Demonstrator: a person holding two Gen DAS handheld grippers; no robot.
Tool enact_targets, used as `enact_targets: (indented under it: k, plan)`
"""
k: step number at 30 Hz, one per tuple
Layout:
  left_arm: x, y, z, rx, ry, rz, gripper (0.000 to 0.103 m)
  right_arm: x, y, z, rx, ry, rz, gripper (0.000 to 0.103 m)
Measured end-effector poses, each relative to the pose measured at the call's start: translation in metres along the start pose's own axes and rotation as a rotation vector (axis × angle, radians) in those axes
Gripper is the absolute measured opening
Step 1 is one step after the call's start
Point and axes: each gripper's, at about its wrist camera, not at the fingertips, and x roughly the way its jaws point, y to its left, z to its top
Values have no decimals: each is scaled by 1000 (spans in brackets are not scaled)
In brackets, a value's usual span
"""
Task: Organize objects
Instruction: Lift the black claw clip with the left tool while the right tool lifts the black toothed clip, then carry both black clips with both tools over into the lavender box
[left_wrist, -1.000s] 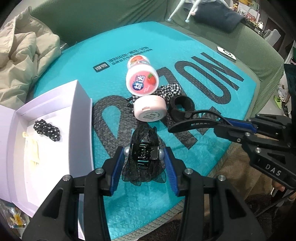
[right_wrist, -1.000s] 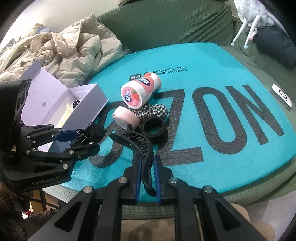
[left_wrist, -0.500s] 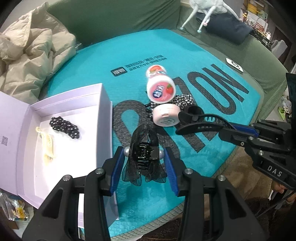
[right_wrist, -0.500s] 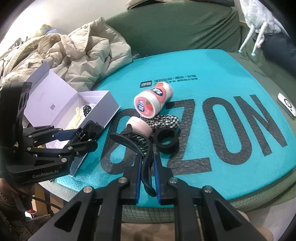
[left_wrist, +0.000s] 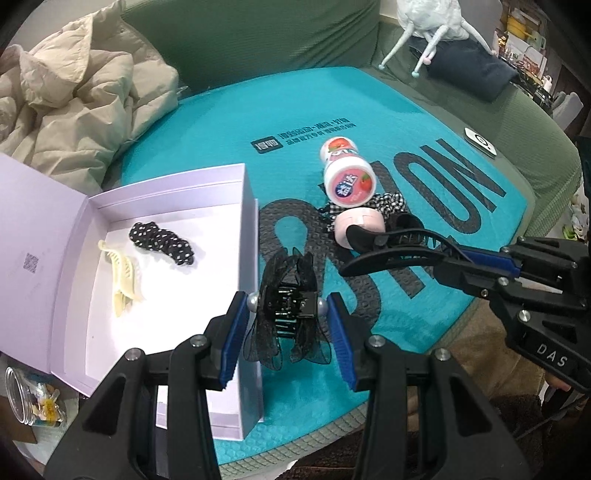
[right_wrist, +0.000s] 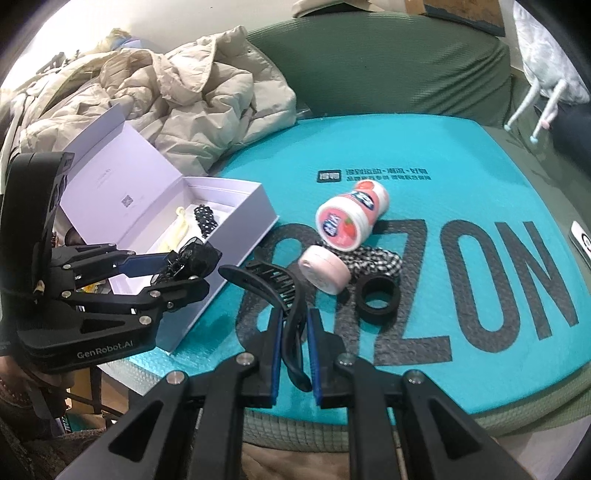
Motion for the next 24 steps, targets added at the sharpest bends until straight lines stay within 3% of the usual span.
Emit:
enact_targets:
  k: [24]
  plan:
    - [-18,55,-13,-100,-17,78,41,23,66,36,-148,27,56,12]
